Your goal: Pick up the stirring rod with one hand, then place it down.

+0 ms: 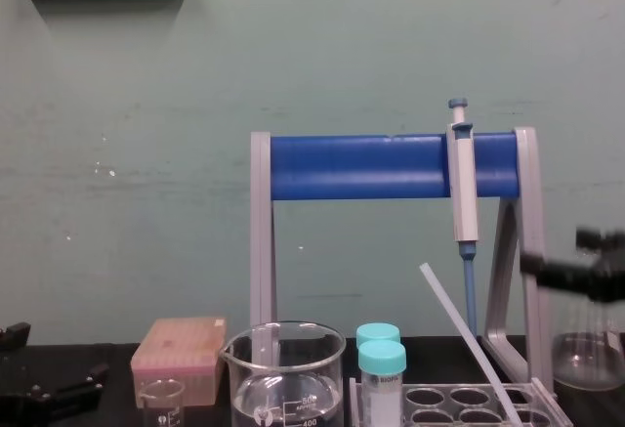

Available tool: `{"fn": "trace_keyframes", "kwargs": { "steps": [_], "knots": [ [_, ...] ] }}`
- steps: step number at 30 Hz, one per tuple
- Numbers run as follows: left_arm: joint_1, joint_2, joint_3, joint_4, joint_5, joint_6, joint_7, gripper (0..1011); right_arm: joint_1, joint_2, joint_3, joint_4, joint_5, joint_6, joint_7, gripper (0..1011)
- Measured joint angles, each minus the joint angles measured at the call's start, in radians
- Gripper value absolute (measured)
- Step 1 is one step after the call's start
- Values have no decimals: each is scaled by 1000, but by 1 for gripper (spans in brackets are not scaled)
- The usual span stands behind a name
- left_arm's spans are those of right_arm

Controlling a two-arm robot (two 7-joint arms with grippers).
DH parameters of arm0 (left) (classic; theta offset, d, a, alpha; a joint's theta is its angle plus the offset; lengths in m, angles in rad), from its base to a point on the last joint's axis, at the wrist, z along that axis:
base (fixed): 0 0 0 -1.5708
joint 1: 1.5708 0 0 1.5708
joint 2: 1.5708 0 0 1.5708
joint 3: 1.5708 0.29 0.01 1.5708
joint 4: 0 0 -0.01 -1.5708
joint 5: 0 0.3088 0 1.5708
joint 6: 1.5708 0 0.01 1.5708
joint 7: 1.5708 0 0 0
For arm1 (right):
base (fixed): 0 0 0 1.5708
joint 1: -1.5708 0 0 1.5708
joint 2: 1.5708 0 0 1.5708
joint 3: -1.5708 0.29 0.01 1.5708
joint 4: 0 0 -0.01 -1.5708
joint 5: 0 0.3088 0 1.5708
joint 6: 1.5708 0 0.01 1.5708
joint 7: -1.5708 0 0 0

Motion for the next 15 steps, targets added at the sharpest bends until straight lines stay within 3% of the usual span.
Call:
{"fn": "trace_keyframes", "kwargs": {
  "steps": [6,15],
  "knots": [
    [0,0,0,0,0,0,0,1000,-19,2,-3,-9,-25,87,-24,1003],
    [0,0,0,0,0,0,0,1000,-19,-2,1,-6,-31,98,-27,1003]
  ]
}}
